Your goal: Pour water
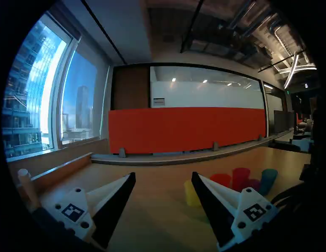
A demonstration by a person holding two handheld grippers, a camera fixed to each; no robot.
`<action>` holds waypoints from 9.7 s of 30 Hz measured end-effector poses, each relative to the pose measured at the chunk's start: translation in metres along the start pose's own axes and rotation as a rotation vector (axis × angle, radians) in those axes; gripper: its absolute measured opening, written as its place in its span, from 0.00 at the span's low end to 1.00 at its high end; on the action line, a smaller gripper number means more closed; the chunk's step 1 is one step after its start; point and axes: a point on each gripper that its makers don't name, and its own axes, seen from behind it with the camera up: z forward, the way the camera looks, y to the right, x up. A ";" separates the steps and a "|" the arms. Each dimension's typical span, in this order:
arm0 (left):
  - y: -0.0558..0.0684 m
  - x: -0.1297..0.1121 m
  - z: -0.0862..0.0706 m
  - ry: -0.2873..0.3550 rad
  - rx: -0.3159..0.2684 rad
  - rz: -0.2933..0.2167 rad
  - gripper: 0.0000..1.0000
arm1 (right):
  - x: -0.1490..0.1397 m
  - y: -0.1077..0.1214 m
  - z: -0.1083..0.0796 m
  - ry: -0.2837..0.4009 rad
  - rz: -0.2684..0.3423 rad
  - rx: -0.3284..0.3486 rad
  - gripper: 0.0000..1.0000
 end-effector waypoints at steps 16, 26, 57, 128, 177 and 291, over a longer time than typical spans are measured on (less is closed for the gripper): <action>-0.013 0.085 0.014 -0.022 -0.017 -0.048 0.99 | 0.073 -0.018 0.005 -0.040 0.033 0.062 1.00; -0.013 0.124 0.027 -0.041 -0.057 -0.042 0.99 | 0.126 -0.015 0.013 -0.033 0.041 0.088 1.00; 0.063 0.143 0.024 -0.076 -0.464 -0.067 0.99 | 0.157 -0.076 0.000 -0.018 0.115 0.480 1.00; 0.108 -0.018 0.002 -0.398 -0.728 0.082 0.99 | -0.003 -0.113 -0.013 -0.428 -0.194 0.717 1.00; 0.118 -0.123 0.011 -0.588 -0.748 0.113 0.99 | -0.122 -0.124 -0.006 -0.592 -0.271 0.731 0.99; 0.141 0.025 0.014 -0.237 -0.736 0.040 0.88 | 0.023 -0.168 -0.004 -0.202 -0.147 0.721 0.93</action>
